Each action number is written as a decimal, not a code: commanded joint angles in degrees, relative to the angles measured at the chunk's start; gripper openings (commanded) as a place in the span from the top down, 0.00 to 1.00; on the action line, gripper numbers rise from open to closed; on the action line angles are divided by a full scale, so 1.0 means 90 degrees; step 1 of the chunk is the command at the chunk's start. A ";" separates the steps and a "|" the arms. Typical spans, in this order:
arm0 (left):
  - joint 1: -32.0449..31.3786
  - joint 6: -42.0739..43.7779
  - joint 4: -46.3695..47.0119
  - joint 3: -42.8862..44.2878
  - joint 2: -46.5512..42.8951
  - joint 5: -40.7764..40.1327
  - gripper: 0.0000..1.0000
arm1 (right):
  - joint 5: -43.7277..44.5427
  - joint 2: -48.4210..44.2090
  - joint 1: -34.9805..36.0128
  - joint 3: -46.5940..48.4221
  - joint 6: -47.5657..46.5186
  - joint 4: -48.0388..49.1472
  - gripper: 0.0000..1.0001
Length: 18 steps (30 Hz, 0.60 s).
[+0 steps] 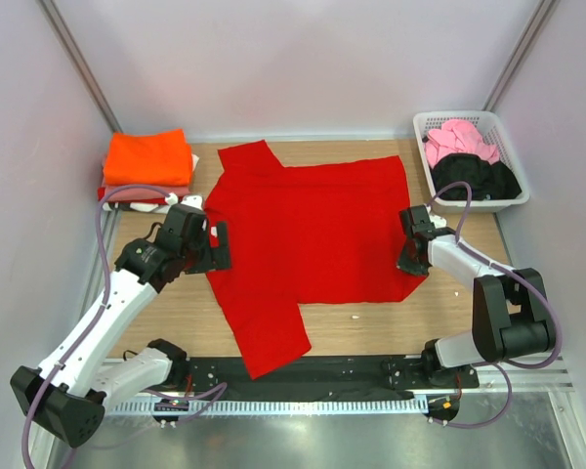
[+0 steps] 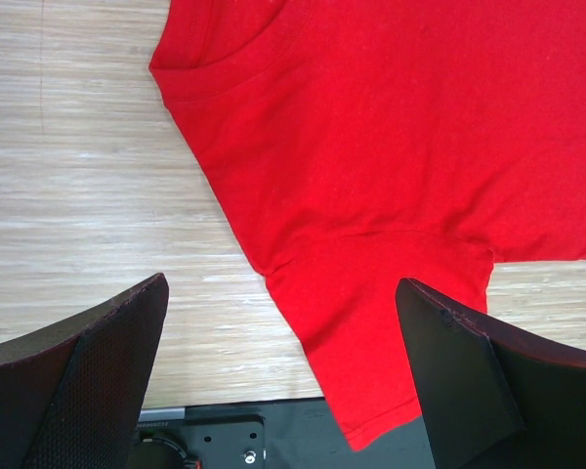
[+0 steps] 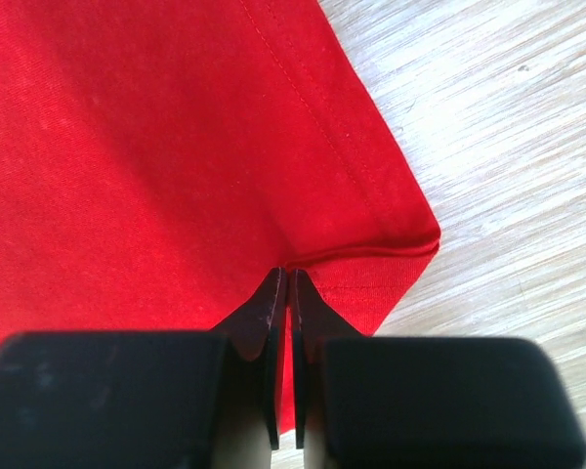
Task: Fold and stack the t-shirts
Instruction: Fold the tshirt
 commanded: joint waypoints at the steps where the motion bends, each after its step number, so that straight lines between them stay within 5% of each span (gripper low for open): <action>1: -0.0022 0.0030 0.0180 -0.0004 0.0022 -0.0052 0.01 | 0.0032 -0.0190 -0.0030 0.0014 0.0018 0.0113 0.99; 11: -0.0061 -0.0106 0.0005 0.0064 0.0081 -0.0139 0.00 | 0.0227 -0.2061 -0.0040 0.0092 0.0389 -0.0511 0.99; 18: -0.0284 -0.1579 -0.0221 -0.0675 -0.0572 0.0788 0.03 | -0.0036 -0.3157 -0.0049 -0.0210 0.0604 -0.0698 0.99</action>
